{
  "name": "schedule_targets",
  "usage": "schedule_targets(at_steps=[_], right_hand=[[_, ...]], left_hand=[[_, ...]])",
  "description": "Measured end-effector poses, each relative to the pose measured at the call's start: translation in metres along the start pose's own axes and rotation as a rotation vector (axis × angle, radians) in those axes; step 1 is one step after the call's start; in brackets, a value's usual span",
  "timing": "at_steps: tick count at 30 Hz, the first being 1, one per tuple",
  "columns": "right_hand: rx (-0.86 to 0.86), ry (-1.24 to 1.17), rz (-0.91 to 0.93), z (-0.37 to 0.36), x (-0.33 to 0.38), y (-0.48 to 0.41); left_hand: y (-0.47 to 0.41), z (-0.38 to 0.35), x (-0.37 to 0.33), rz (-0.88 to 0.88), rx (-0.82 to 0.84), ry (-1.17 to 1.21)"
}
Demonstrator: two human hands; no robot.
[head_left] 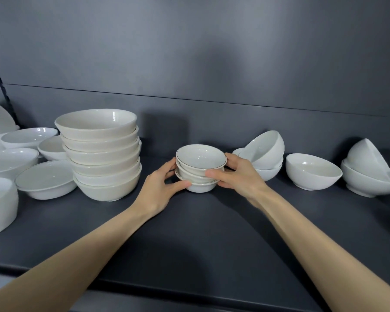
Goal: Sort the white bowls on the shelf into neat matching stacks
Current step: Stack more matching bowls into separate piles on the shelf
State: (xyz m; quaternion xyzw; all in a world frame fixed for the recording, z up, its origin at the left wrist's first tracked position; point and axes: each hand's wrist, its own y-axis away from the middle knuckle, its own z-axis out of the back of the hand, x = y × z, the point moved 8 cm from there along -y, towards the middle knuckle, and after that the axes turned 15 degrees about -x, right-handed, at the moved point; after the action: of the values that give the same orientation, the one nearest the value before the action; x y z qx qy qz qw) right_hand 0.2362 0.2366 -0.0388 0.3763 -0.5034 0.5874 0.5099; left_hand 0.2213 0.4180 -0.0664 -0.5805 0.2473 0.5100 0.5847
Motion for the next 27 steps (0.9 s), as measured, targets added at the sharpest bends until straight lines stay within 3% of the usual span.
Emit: schedule_targets(at_steps=[14, 27], right_hand=[[0.038, 0.006, 0.007, 0.004, -0.006, -0.002], [-0.122, -0.04, 0.056, 0.012, -0.003, -0.007]], left_hand=[[-0.006, -0.002, 0.002, -0.005, 0.011, 0.024], [-0.005, -0.004, 0.002, -0.011, 0.032, 0.043]])
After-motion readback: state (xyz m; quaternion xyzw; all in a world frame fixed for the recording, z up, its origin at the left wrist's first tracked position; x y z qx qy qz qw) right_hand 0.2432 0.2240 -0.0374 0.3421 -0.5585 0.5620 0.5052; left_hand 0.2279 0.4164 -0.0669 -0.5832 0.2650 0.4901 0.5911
